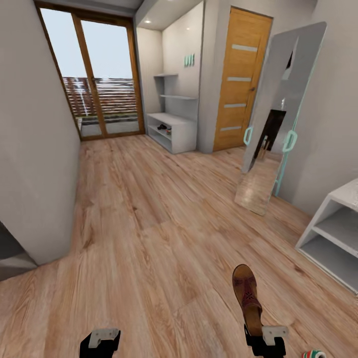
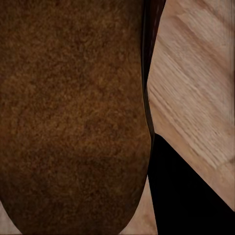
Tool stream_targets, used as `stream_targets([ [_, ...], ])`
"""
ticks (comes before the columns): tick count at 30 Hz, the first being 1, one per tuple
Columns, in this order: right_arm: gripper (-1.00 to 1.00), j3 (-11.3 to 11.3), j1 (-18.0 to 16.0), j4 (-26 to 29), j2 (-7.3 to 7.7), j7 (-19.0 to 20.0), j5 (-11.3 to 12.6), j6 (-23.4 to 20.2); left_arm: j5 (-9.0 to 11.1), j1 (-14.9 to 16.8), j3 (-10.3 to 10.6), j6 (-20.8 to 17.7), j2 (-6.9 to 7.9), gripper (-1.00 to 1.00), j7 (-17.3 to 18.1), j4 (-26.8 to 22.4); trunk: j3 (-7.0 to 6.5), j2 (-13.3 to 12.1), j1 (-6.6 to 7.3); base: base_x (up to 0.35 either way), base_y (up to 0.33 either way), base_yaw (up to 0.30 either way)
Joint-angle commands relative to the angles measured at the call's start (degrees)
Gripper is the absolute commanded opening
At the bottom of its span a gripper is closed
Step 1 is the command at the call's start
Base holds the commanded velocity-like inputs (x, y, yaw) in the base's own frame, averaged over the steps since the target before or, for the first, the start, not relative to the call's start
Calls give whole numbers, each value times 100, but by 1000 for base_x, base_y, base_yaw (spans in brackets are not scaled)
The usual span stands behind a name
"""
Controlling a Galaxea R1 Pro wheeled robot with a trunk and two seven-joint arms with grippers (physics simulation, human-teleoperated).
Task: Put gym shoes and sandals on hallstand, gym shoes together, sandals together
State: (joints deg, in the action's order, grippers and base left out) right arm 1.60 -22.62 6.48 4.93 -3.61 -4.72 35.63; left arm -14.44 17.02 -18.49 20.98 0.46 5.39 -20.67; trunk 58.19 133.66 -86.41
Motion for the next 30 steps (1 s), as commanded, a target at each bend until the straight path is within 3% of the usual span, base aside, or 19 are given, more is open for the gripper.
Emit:
stream_targets([
  [1, -100, 16, -5, -6, -1, -26, -35, 14, -41, 3, -49, 21, -3, 100, 40, 2, 5, 2, -2, 328, 162, -280],
  [30, -100, 16, -5, -6, 0, -26, -33, 14, -44, 3, -48, 21, -11, 100, 38, 10, 5, 2, -2, 303, 198, -281],
])
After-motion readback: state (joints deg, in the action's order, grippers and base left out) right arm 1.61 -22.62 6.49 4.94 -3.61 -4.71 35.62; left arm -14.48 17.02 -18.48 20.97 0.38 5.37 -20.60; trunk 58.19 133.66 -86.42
